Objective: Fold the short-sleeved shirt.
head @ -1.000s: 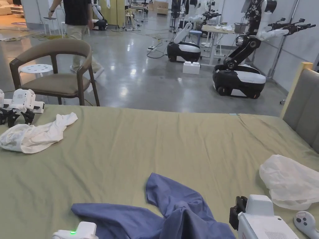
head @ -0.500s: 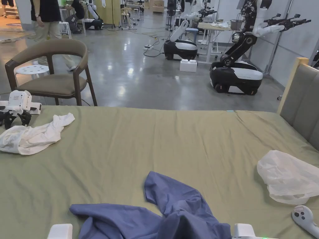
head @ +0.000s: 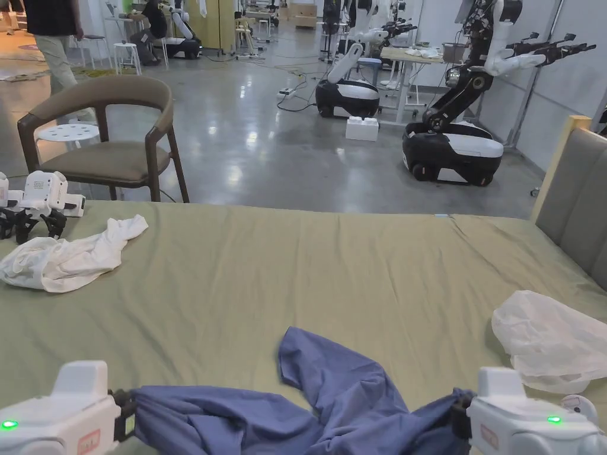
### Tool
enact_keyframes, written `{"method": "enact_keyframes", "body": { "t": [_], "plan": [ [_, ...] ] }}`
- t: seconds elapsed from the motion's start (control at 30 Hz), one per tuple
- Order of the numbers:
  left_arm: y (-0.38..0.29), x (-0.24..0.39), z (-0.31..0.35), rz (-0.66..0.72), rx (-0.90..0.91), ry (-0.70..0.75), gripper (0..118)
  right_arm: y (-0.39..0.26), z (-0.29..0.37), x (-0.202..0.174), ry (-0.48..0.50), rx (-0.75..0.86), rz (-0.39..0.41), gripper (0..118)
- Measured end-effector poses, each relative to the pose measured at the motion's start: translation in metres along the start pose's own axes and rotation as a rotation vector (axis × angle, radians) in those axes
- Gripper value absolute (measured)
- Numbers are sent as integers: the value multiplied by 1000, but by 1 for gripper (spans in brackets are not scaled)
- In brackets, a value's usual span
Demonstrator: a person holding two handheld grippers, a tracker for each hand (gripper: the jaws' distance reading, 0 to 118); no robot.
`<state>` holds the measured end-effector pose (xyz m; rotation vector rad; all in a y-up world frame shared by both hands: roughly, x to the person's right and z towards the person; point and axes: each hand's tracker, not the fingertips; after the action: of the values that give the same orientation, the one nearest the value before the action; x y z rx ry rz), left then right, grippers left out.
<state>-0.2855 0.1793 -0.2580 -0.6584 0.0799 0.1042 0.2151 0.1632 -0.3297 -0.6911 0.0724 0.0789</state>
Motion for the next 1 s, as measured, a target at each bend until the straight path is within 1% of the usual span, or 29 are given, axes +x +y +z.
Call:
{"method": "enact_keyframes", "body": {
  "t": [0.07,0.17,0.27,0.37,0.43,0.57,0.67,0.77,1.0],
  "plan": [
    [21,-6,13,1,54,-3,0,20,17,5,10,55,-5,4],
    [52,-15,32,-3,119,-2,0,48,39,10,-23,138,24,4],
    [85,-24,46,2,176,5,0,77,59,16,-11,219,2,4],
    [117,-27,62,-3,227,22,0,109,79,16,-37,307,26,4],
    [139,-28,70,-8,264,41,0,131,88,16,-45,362,25,4],
    [182,-36,73,27,303,18,0,176,97,12,-54,433,34,4],
    [212,-33,71,-10,323,51,0,210,104,6,-69,505,42,4],
    [242,-34,69,-6,347,60,0,243,114,1,-87,568,43,4],
    [312,-39,75,47,413,78,0,316,130,-7,-119,633,60,4]
  ]
}}
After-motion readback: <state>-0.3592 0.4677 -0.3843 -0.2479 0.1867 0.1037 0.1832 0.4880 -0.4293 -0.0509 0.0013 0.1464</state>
